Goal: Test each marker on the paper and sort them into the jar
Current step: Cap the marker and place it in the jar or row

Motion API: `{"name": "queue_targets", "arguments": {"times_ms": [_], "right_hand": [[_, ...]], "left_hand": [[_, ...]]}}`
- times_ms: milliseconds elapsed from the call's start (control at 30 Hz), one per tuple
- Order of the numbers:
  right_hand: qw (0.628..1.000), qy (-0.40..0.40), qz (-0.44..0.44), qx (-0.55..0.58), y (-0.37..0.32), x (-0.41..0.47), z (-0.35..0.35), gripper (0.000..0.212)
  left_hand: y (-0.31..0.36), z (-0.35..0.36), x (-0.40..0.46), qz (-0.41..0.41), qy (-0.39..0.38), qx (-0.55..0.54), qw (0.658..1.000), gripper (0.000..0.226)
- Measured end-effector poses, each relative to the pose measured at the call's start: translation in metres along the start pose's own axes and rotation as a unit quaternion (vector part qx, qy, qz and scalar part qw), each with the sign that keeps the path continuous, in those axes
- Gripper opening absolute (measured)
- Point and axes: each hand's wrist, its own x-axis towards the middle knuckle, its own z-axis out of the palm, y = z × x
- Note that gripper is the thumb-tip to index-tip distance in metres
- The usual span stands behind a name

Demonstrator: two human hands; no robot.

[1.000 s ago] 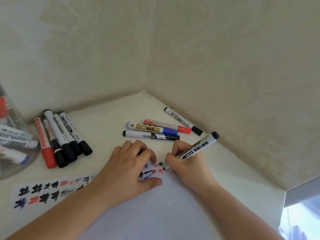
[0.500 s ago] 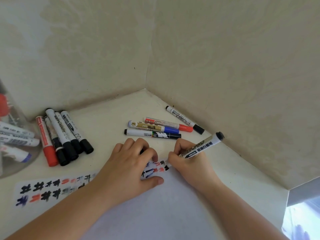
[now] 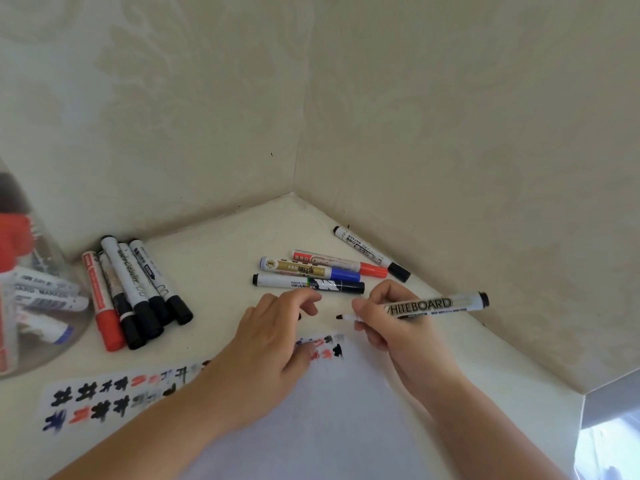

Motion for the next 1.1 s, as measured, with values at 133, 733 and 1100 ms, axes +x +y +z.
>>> {"name": "queue_targets", "arguments": {"times_ms": [133, 733, 1100], "right_hand": [[0.998, -0.061, -0.024, -0.011, -0.008, -0.005, 0.007, 0.024], [0.994, -0.102, -0.025, -0.017, -0.005, -0.005, 0.017, 0.016], [0.998, -0.062, 0.009, 0.017, -0.006, -0.011, 0.021, 0.023]], "left_hand": [[-0.001, -0.003, 0.002, -0.007, 0.013, -0.08, 0.997, 0.061], [-0.015, 0.0, 0.003, 0.043, 0.011, -0.013, 0.999, 0.049], [0.003, -0.017, 0.005, -0.002, 0.072, -0.055, 0.996, 0.021]]}}
